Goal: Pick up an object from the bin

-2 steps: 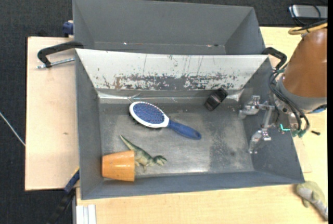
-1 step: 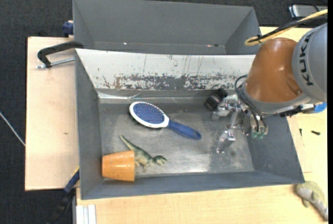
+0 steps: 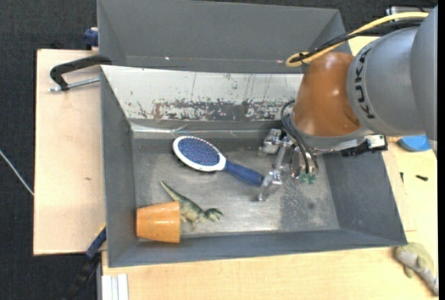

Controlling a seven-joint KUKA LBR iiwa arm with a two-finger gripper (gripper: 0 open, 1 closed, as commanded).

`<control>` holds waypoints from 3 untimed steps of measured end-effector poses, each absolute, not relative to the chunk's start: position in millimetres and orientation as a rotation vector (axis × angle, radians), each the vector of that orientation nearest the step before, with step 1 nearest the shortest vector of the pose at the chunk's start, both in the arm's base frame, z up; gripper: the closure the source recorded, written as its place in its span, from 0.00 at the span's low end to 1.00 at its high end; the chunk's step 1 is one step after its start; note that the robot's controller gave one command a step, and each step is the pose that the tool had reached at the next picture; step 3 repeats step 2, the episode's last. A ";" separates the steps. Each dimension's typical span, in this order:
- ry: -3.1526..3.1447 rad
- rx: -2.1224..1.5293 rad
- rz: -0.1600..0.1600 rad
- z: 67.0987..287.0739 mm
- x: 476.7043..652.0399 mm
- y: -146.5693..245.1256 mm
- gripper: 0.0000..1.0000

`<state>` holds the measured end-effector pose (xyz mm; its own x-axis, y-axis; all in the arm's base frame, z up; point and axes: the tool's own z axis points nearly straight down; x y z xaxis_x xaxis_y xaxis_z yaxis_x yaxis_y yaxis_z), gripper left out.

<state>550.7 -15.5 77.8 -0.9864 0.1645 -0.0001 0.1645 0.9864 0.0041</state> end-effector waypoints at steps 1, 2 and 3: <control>3.128 0.266 0.002 80.0 550.7 -19.7 1.00; 3.118 0.254 0.002 336.1 542.6 -7.7 1.00; 3.118 0.254 0.002 336.1 542.6 -7.7 1.00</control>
Offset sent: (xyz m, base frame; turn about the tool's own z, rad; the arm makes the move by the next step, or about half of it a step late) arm 0.0000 0.0000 0.0000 0.0000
